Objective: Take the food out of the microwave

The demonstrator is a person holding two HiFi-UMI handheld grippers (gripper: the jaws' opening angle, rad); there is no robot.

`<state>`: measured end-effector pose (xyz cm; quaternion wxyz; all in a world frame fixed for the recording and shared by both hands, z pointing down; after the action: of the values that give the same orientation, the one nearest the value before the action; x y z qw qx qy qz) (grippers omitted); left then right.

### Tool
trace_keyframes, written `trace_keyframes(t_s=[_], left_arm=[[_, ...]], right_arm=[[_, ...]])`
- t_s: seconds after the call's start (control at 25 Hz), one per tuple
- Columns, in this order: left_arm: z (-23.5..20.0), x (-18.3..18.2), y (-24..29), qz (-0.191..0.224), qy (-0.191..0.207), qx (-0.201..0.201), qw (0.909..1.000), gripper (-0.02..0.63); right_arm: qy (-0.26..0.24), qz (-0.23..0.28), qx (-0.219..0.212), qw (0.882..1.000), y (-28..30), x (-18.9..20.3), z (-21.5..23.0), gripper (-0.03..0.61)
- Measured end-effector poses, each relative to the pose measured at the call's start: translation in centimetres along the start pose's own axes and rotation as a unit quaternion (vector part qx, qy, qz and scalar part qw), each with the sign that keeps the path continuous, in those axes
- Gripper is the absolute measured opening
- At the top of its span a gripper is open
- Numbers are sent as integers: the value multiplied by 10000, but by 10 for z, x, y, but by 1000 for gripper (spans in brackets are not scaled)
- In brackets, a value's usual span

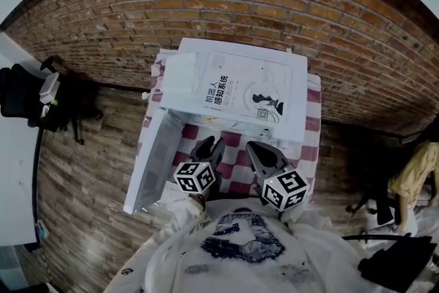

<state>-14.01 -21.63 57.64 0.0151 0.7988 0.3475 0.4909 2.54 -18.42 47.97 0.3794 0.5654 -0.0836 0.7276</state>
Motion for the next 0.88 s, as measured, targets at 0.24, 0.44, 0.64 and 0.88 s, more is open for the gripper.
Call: trace_keyframes(t_s=[0.24, 0.44, 0.64, 0.88], left_arm=[[-18, 10, 15, -25, -447, 0, 9990, 221], [-39, 18, 29, -68, -878, -76, 9961, 221], [-55, 25, 41, -172, -1157, -188, 9930, 221], [-72, 32, 51, -255, -1541, -304, 9873, 220]], right_arm=[[-19, -90, 29, 10000, 1, 1, 2, 14], [-17, -130, 92, 9999, 1, 2, 6, 14], [15, -201, 171, 9996, 0, 3, 11, 14], [35, -243, 226, 9994, 0, 4, 16, 14]])
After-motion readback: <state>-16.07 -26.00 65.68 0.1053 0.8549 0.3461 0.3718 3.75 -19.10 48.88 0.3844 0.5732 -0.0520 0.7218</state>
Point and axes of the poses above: the fingertips, and each gripper's own axes: y forward along the fingers, z to its right, x out of its underside, the point moved 6 cm from there along -y, backward along the fingers, and after that the axes turned 3 degrees about -z, right-handed, at the moved point
